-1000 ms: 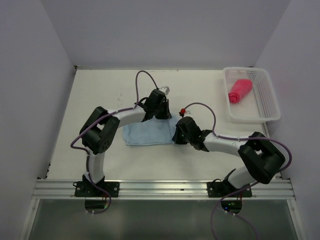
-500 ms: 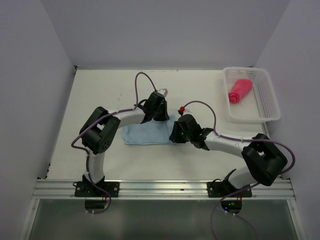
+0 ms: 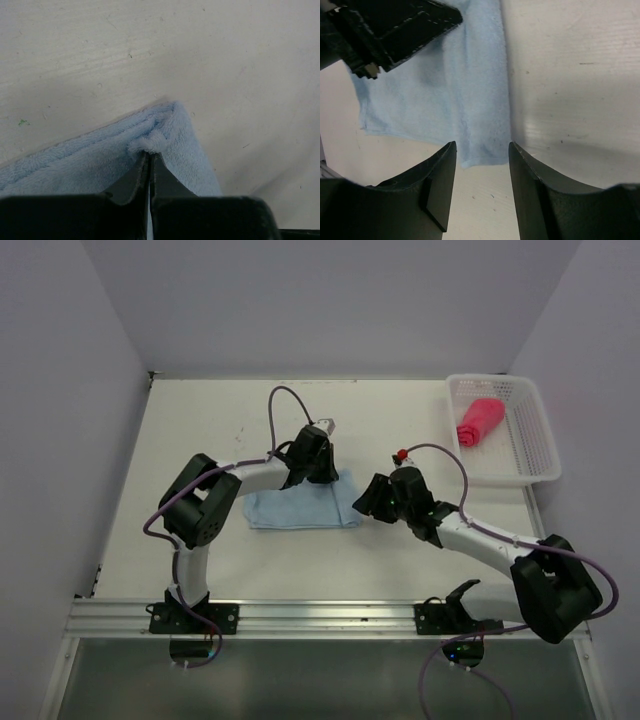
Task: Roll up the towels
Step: Roll the towel
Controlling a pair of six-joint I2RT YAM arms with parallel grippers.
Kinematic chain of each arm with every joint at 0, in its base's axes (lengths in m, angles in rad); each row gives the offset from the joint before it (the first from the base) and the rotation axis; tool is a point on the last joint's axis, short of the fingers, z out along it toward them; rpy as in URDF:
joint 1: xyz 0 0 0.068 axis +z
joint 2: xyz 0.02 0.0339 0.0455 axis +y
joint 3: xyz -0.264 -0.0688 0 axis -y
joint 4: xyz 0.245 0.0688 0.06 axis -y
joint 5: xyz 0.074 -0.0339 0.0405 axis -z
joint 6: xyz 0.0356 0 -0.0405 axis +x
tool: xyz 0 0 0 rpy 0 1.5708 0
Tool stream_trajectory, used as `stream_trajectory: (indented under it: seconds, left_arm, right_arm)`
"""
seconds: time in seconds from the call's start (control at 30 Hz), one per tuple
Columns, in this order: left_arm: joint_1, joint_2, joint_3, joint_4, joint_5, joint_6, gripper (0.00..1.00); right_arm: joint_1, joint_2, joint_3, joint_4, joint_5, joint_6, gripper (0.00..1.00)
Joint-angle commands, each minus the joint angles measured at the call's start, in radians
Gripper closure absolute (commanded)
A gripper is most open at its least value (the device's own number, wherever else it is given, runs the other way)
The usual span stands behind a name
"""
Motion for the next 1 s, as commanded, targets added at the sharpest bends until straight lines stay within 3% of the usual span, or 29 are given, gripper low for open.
stream_trajectory:
  seconds: [0.0, 0.27, 0.63, 0.83, 0.97]
  left_arm:
    - [0.014, -0.028, -0.025, 0.012, -0.015, 0.022, 1.0]
    - [0.014, -0.031, -0.025, 0.011, -0.017, 0.023, 1.0]
    - [0.014, -0.027, -0.028, 0.015, -0.004, 0.025, 1.0]
    - [0.012, -0.027, -0.034, 0.015, -0.007, 0.028, 1.0]
    - [0.014, -0.031, -0.037, 0.012, -0.011, 0.028, 1.0]
  right_arm:
    - [-0.039, 0.024, -0.053, 0.104, -0.09, 0.08, 0.5]
    - [-0.055, 0.131, -0.104, 0.276, -0.169, 0.118, 0.48]
    - [-0.051, 0.288, -0.096, 0.366, -0.203, 0.115, 0.49]
    - [-0.044, 0.34, -0.101, 0.394, -0.206, 0.107, 0.53]
    - [-0.044, 0.316, -0.119, 0.376, -0.192, 0.086, 0.68]
